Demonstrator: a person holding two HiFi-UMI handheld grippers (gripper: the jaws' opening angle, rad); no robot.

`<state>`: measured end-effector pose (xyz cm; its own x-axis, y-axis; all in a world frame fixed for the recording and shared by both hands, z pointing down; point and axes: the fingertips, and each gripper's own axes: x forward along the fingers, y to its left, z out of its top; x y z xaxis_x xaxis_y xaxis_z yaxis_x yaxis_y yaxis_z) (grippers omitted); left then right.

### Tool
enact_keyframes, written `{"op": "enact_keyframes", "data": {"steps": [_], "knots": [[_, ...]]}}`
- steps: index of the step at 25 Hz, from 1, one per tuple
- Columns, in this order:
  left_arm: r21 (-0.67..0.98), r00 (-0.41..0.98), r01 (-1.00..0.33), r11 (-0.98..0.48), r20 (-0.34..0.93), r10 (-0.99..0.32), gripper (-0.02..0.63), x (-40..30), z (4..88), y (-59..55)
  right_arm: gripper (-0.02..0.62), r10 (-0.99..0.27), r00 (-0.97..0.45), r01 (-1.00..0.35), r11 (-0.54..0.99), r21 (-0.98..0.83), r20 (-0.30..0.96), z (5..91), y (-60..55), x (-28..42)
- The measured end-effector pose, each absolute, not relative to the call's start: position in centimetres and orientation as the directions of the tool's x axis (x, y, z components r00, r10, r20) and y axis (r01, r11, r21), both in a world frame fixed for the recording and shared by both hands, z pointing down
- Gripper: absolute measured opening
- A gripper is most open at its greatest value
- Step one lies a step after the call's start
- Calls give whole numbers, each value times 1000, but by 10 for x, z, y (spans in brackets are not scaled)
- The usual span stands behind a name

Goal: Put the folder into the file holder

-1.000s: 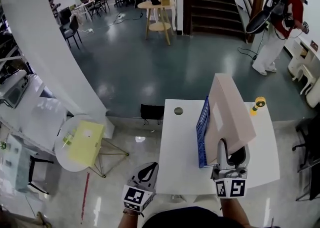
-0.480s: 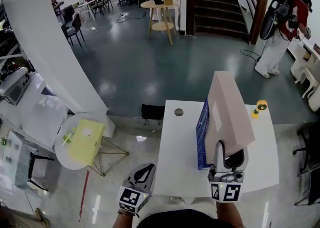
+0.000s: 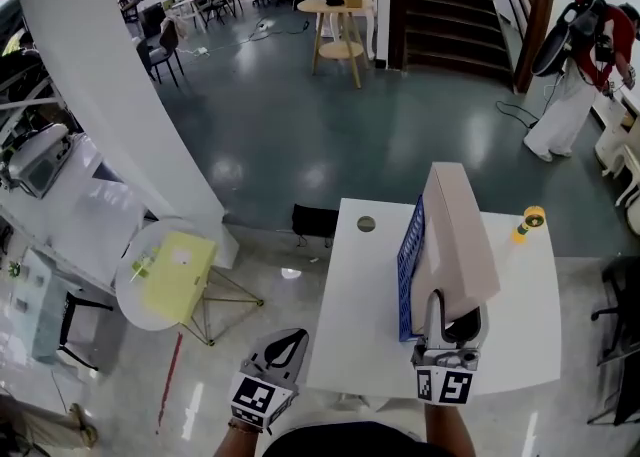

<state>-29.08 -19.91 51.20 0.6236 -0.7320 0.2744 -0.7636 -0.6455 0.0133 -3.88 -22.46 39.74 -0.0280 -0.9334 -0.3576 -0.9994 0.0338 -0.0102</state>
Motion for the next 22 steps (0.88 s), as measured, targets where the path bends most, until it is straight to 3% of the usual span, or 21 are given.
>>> {"op": "enact_keyframes", "data": {"steps": [22], "knots": [[54, 678, -727, -685, 213, -703, -3, -254, 502, -179, 278, -996, -16, -1000, 15, 5, -88, 490, -222, -32]]}}
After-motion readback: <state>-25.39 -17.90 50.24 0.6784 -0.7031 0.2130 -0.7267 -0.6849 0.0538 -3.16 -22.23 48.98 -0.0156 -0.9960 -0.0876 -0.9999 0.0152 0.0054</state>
